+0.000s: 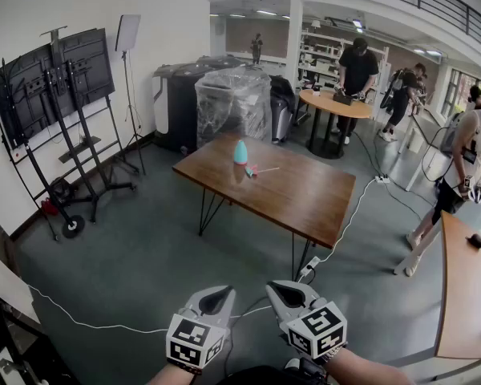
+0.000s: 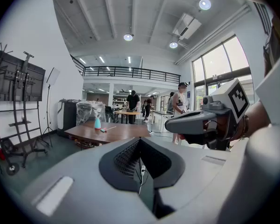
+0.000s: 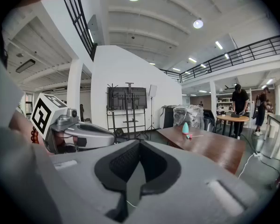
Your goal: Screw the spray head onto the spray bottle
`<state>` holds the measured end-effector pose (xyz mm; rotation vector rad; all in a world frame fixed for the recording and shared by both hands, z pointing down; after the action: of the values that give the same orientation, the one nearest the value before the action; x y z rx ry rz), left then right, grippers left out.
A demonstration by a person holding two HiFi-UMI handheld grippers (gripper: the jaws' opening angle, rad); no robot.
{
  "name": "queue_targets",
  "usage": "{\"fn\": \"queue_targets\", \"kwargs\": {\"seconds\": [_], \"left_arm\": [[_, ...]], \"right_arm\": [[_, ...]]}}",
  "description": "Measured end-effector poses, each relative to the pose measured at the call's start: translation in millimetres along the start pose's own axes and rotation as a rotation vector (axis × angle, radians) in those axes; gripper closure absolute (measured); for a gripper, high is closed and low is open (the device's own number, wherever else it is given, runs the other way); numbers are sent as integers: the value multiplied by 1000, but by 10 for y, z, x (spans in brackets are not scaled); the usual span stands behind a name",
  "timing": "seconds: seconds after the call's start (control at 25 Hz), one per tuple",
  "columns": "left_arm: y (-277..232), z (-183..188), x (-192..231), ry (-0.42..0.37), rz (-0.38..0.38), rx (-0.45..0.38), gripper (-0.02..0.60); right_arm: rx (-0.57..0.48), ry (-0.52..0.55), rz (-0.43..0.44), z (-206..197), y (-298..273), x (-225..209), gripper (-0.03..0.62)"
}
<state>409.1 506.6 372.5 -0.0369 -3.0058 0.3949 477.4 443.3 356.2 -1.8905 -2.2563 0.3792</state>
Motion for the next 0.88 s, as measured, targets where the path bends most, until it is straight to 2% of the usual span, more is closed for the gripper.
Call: {"fn": "queue_targets", "kwargs": {"seconds": [0.2,0.48,0.68,0.88], "left_arm": [[36,-6,122,12,8,-7,566],[-151,-53,239,33,16,2,566],[-409,-34,436,34,38,22,566],[-856,71,604,31,53,50,566]], "right_arm": [[6,5,3,20,-86,57,602],[19,-4,8,-22,-254,-123,602],[12,-23,21,-13,-497,-377,602],[16,-57,27,-1,-745,-837,602]]}}
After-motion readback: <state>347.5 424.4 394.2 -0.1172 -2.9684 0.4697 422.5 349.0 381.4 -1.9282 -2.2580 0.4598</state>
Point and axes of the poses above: the fingertips, and each gripper's own axes: y backward along the fingers, x to its left, z out of its top, the point moved 2 cm from there along y, backward along the fingers, and after that the axes turned 1 degree about x, right-handed, at the moved point
